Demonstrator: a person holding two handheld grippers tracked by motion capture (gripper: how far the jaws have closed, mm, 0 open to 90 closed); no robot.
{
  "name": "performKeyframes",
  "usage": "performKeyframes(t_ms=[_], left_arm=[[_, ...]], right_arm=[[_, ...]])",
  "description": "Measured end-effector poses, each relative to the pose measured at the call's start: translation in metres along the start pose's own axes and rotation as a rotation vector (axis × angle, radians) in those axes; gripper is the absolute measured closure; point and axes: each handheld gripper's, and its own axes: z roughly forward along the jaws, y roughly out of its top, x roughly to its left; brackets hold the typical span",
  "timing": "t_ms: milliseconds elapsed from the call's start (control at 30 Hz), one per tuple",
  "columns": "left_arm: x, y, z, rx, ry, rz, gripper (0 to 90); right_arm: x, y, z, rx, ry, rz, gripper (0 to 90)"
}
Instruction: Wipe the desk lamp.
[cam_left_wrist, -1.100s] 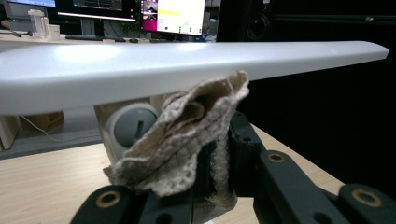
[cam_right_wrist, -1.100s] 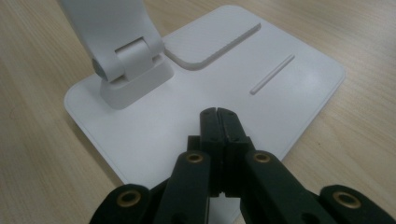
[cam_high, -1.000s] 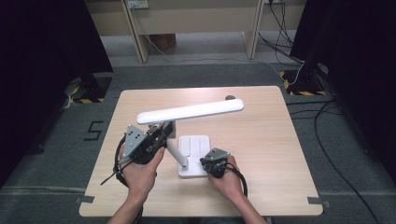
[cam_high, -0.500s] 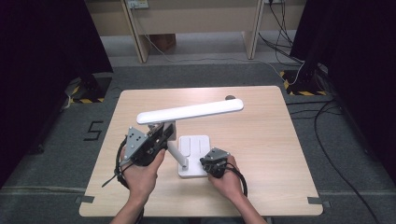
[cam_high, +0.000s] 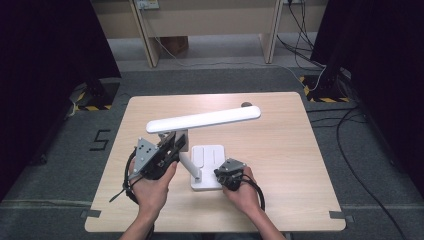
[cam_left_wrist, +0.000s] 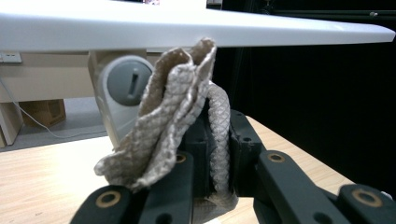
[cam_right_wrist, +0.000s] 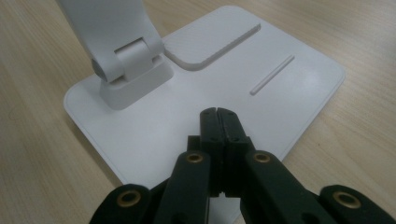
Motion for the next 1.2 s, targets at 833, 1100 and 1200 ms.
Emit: performKeyframes(t_ms=[833, 1100, 1200], left_arm=[[-0.001, -0.013, 0.005, 0.026, 0.003, 0.000, 80.4], [-0.002, -0.021, 0.007, 0.040, 0.006, 0.003, 80.4], [-0.003, -0.024, 0.009, 0.045, 0.005, 0.005, 80.4]], right_arm=[[0.000, 0.000, 0.000, 0.001, 0.004, 0.000, 90.0], [0.001, 0.000, 0.000, 0.001, 0.004, 0.004, 90.0], [0.001, 0.000, 0.000, 0.002, 0.004, 0.002, 90.0]])
